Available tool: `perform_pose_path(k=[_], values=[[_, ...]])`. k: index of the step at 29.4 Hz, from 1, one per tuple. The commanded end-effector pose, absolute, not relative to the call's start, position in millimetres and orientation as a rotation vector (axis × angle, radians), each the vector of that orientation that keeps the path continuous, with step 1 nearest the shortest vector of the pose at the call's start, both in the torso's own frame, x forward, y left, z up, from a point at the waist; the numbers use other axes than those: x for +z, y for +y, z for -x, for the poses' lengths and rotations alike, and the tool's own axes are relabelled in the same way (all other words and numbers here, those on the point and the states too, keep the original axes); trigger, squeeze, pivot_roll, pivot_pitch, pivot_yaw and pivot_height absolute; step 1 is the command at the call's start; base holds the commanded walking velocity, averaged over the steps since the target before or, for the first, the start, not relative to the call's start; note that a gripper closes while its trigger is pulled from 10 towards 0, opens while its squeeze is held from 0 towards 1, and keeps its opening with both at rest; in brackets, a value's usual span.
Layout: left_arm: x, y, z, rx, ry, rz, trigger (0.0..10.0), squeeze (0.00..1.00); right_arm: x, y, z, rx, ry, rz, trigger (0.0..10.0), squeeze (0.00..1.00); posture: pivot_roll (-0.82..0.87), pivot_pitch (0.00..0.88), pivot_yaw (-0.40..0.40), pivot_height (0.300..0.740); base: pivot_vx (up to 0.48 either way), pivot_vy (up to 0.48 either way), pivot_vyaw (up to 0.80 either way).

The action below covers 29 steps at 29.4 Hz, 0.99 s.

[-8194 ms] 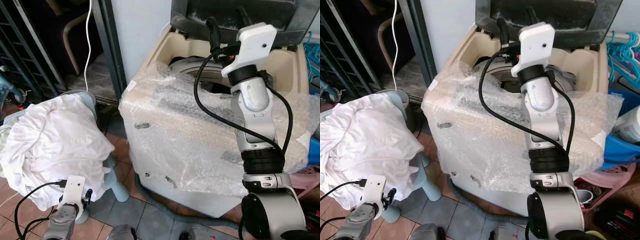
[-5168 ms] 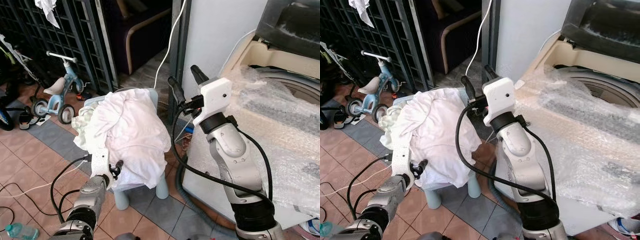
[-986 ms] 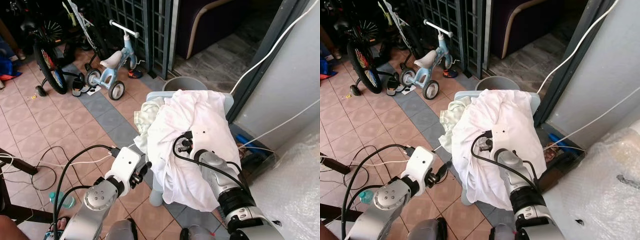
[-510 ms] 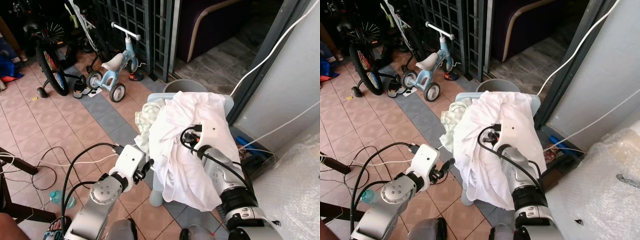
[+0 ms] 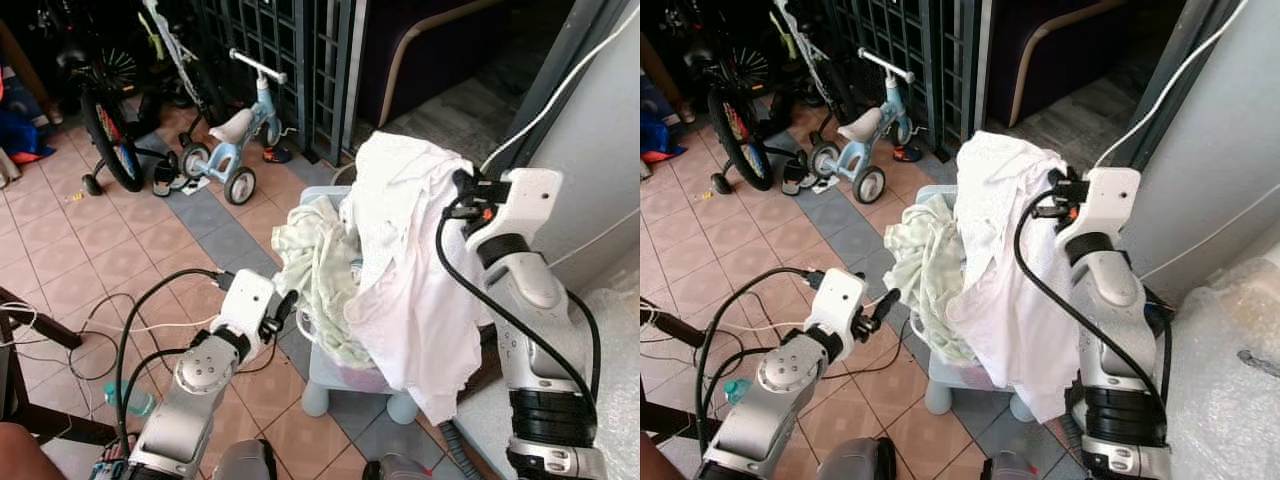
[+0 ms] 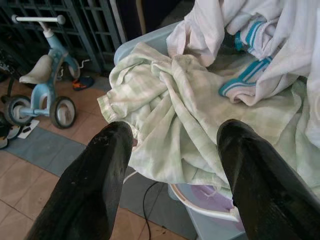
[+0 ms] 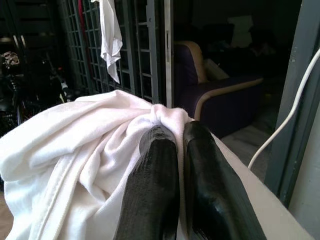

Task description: Clothes washing

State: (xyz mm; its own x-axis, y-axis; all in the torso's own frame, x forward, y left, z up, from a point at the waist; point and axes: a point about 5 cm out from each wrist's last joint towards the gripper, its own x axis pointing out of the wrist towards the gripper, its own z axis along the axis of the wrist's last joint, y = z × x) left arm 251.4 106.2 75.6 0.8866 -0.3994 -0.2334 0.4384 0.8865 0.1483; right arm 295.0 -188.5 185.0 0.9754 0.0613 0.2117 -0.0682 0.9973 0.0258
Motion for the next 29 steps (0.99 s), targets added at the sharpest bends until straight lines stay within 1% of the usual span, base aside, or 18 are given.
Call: perform_pose_path(k=[1, 6, 9, 11, 13, 15, 19, 20, 21, 22, 23, 24, 25, 26, 28, 29], values=[[80, 100, -253, -0.473, 0.168, -0.191, 10.0, 0.00, 203, -181, -290, 0.075, -0.303, 0.000, 0.0, 0.00, -0.06, 0.003, 0.060, 0.740, 0.000, 0.000, 0.00], [79, 99, -254, -0.489, 0.161, -0.203, 10.0, 0.00, 208, -168, -290, 0.092, -0.322, 0.011, 0.0, 0.00, -0.05, 0.000, 0.066, 0.740, 0.000, 0.000, 0.00], [81, 99, -256, -0.486, 0.154, -0.198, 10.0, 0.00, 216, -160, -291, 0.133, -0.344, 0.013, 0.0, 0.00, -0.05, 0.000, 0.065, 0.740, 0.000, 0.000, 0.00], [81, 100, -257, -0.482, 0.149, -0.203, 10.0, 0.00, 222, -149, -291, 0.212, -0.367, 0.029, 0.0, 0.00, -0.04, 0.001, 0.062, 0.740, 0.000, 0.000, 0.00], [81, 100, -257, -0.479, 0.146, -0.202, 10.0, 0.00, 224, -145, -291, 0.236, -0.376, 0.038, 0.0, 0.00, -0.04, 0.002, 0.061, 0.740, 0.000, 0.000, 0.00], [80, 101, -256, -0.475, 0.148, -0.198, 10.0, 0.00, 227, -133, -292, 0.333, -0.359, -0.004, 0.0, 0.00, -0.04, 0.007, 0.058, 0.740, 0.000, 0.000, 0.00], [79, 100, -254, -0.481, 0.151, -0.203, 10.0, 0.00, 219, -119, -291, 0.440, -0.288, -0.065, 0.0, 0.00, -0.04, 0.009, 0.056, 0.740, 0.000, 0.000, 0.00], [78, 99, -253, -0.486, 0.152, -0.206, 10.0, 0.00, 207, -112, -291, 0.466, -0.234, -0.041, 0.6, 0.00, -0.04, 0.014, 0.055, 0.740, 0.000, 0.000, 0.00], [78, 98, -253, -0.488, 0.154, -0.210, 10.0, 0.00, 199, -107, -291, 0.469, -0.214, -0.024, 3.8, 0.00, -0.04, 0.019, 0.056, 0.740, 0.000, 0.000, 0.00], [78, 98, -253, -0.488, 0.154, -0.210, 10.0, 0.00, 199, -107, -291, 0.469, -0.214, -0.024, 3.8, 0.00, -0.04, 0.019, 0.056, 0.740, 0.000, 0.000, 0.00], [77, 98, -252, -0.492, 0.160, -0.225, 10.0, 0.00, 184, -99, -294, 0.459, -0.166, -0.023, 4.7, 0.00, -0.03, 0.023, 0.054, 0.740, 0.000, 0.000, 0.00], [77, 97, -252, -0.495, 0.161, -0.229, 10.0, 0.00, 175, -94, -296, 0.447, -0.116, -0.037, 6.1, 0.00, -0.03, 0.027, 0.053, 0.740, 0.000, 0.000, 0.00], [77, 97, -252, -0.496, 0.160, -0.231, 10.0, 0.00, 169, -91, -297, 0.439, -0.082, -0.048, 6.1, 0.00, -0.03, 0.027, 0.053, 0.740, 0.000, 0.000, 0.00], [77, 97, -252, -0.496, 0.160, -0.234, 10.0, 0.00, 151, -84, -299, 0.442, 0.010, -0.001, 10.0, 0.00, -0.01, 0.035, 0.051, 0.740, 0.000, 0.000, 0.00], [78, 97, -251, -0.496, 0.159, -0.235, 10.0, 0.00, 143, -82, -301, 0.427, 0.046, 0.039, 10.0, 0.00, 0.00, 0.041, 0.050, 0.740, 0.000, 0.000, 0.00], [78, 99, -250, -0.492, 0.160, -0.242, 10.0, 0.00, 134, -80, -303, 0.411, 0.084, 0.001, 10.0, 1.00, 0.00, 0.048, 0.049, 0.740, 0.000, 0.000, 0.00]])
